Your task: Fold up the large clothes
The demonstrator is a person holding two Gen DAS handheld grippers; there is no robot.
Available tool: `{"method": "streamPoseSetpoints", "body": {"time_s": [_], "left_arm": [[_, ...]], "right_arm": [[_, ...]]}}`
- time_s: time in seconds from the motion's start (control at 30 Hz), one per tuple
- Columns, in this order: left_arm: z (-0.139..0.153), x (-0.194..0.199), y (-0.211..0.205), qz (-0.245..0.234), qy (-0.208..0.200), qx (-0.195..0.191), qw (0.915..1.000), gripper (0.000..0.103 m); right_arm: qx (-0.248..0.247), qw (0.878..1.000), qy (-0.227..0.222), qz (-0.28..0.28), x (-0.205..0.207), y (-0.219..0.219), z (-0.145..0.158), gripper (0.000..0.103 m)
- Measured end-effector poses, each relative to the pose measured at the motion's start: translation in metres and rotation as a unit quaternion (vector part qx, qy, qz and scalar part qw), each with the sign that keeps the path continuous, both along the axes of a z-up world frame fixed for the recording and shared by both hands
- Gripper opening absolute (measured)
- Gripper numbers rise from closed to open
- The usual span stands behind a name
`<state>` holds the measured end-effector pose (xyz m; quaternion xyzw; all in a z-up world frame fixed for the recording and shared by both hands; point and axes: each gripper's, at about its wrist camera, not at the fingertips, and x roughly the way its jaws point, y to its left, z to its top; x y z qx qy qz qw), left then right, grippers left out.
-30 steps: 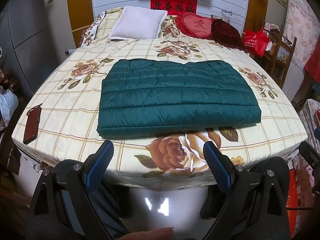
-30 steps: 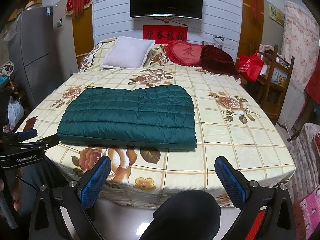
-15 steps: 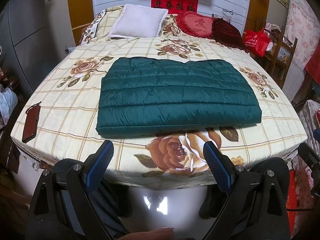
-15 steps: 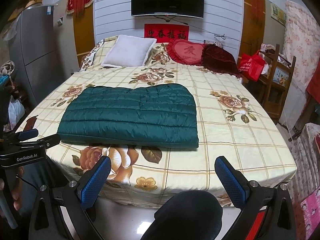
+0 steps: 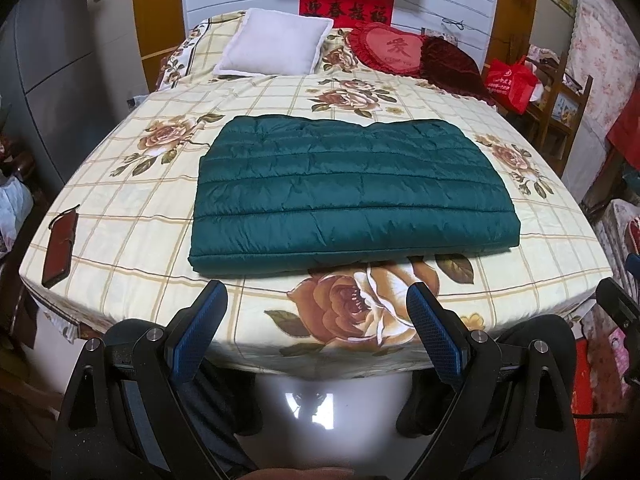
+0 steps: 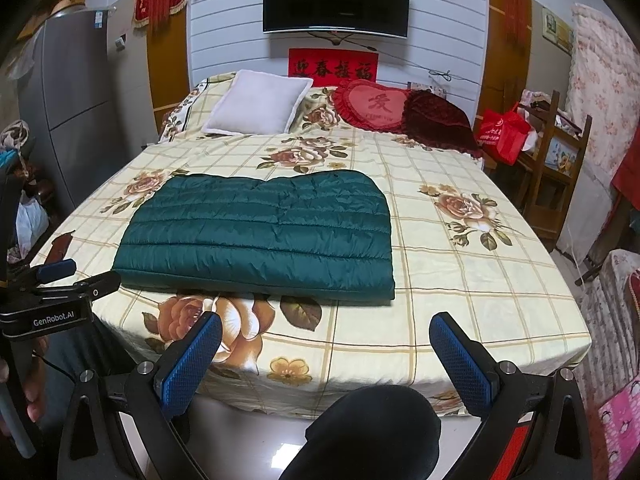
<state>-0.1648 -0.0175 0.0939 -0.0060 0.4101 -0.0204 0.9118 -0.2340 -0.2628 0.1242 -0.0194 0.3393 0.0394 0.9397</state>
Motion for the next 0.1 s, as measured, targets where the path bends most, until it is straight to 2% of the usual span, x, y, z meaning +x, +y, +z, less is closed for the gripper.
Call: {"method": "streamPoseSetpoints", "body": {"time_s": [0.1], "left_arm": [[0.0013, -0.0017, -0.0028, -0.002, -0.007, 0.005, 1.0, 0.091]], "right_arm": [[0.0, 1.0, 0.0, 0.0, 0.0005, -0.0007, -0.0001, 0.103]]}}
